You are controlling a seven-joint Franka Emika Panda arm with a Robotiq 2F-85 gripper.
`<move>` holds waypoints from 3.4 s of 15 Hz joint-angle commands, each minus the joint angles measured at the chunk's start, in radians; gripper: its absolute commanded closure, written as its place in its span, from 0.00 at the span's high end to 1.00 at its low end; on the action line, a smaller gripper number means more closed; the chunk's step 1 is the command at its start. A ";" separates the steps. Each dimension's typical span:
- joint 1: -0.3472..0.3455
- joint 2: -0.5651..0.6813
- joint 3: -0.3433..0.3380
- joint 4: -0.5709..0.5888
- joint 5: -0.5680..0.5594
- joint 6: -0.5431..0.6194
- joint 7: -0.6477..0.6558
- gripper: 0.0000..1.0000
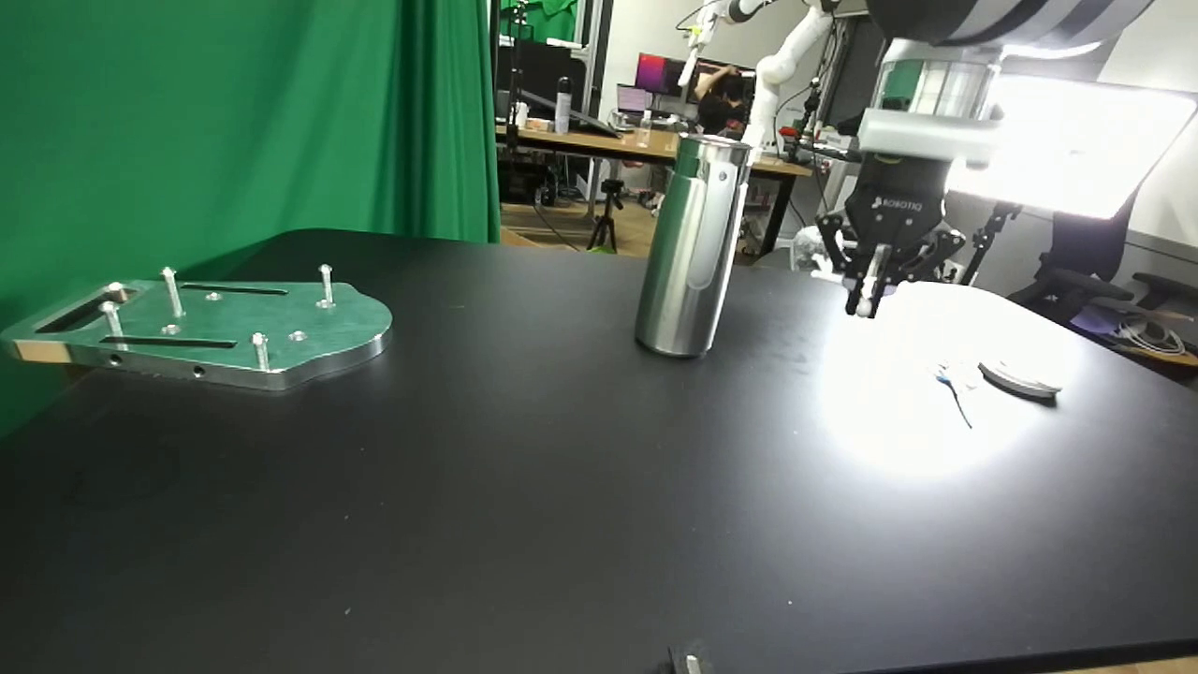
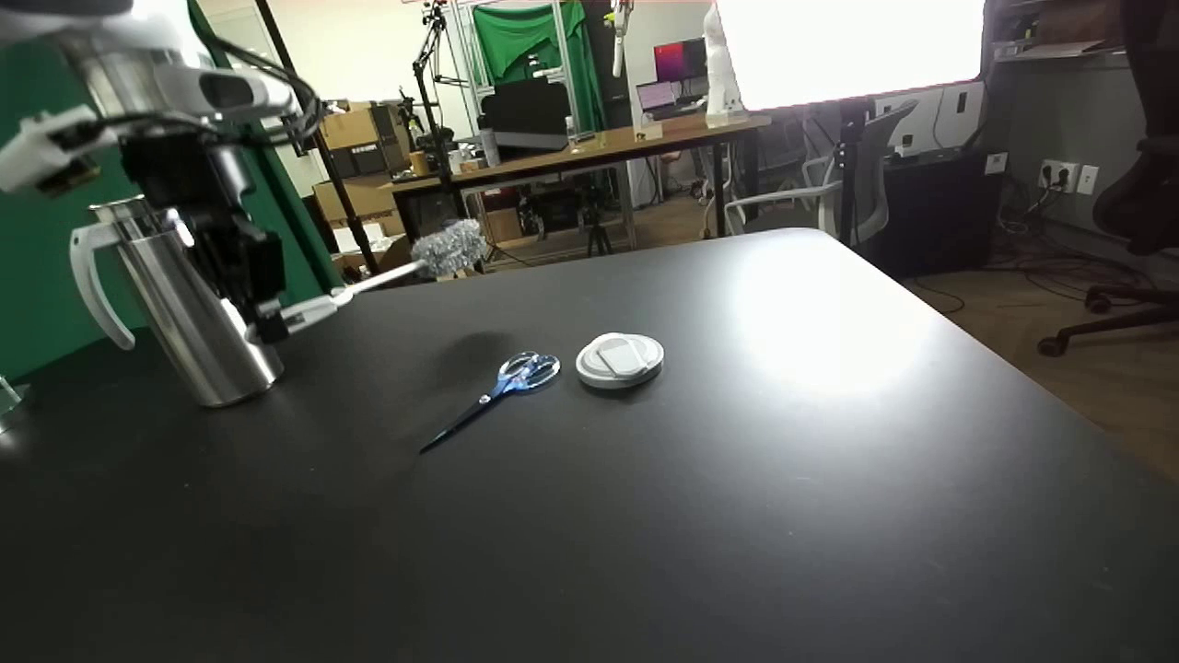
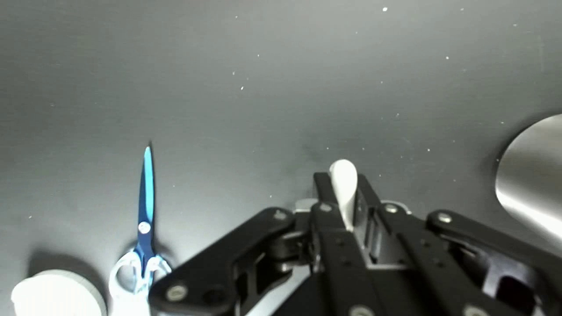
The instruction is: Take the object and scrub the inside of the jug
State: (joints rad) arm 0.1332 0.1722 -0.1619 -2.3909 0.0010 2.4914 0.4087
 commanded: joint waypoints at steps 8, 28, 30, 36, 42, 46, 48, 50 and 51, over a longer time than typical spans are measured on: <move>-0.139 -0.026 0.092 0.419 0.258 -0.825 -0.164 0.04; -0.183 0.288 0.102 1.273 0.669 -1.766 0.016 0.04; -0.189 0.303 0.101 1.311 0.699 -1.800 0.032 0.04; -0.215 0.344 0.094 1.389 0.791 -1.930 0.076 0.04; -0.253 0.388 0.091 1.412 0.853 -2.012 0.112 0.04; -0.263 0.419 0.090 1.402 0.855 -2.021 0.115 0.04; -0.250 0.434 0.067 1.394 0.853 -2.023 0.103 0.04; -0.249 0.452 0.064 1.393 0.856 -2.025 0.106 0.04; -0.248 0.461 0.062 1.392 0.857 -2.027 0.105 0.04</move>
State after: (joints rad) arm -0.1184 0.5953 -0.0836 -1.0455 0.8292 0.5057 0.4607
